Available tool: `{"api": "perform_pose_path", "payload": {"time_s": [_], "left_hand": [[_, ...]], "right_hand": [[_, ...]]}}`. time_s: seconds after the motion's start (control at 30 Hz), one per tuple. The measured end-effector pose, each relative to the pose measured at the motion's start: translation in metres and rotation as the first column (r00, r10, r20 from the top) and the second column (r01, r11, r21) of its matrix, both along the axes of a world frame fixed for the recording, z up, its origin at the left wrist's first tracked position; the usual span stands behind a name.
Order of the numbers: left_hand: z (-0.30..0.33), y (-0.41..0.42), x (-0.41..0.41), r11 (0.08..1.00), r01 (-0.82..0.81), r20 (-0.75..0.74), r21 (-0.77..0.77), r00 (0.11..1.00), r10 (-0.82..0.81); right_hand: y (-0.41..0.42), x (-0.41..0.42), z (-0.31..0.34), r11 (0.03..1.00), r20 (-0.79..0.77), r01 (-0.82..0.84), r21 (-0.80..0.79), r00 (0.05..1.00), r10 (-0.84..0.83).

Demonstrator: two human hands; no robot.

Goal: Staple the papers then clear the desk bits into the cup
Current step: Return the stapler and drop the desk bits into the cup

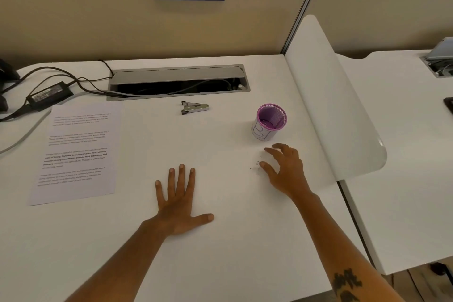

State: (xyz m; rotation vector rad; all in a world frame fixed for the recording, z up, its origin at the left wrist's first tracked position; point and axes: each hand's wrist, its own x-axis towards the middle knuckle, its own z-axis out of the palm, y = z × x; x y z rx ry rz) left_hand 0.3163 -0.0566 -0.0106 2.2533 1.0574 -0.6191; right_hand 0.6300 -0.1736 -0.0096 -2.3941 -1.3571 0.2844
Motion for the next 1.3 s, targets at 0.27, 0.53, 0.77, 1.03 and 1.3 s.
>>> {"api": "perform_pose_path", "payload": {"time_s": [0.27,0.53,0.77,1.03,1.3], "left_hand": [[0.000,0.001,0.001,1.000,0.008,-0.011,0.013,1.000,-0.008],[-0.002,-0.001,0.000,1.000,0.013,-0.012,0.017,1.000,-0.013],[-0.004,-0.001,-0.001,1.000,0.000,-0.012,0.021,1.000,0.000],[-0.003,-0.002,-0.001,1.000,-0.007,-0.017,0.021,1.000,0.008],[-0.003,-0.003,0.000,1.000,-0.002,-0.002,0.017,1.000,0.002]], "right_hand": [[-0.013,-0.001,-0.018,0.931,0.174,-0.139,-0.339,0.963,0.207],[-0.027,-0.017,-0.020,0.951,0.081,-0.128,-0.280,0.984,0.157],[-0.034,-0.099,-0.029,0.944,0.141,0.189,-0.270,0.978,-0.155],[-0.003,-0.112,-0.031,0.933,0.109,0.226,-0.279,0.973,-0.203],[-0.026,-0.102,-0.024,0.970,0.164,0.010,-0.242,0.986,0.030]]}}
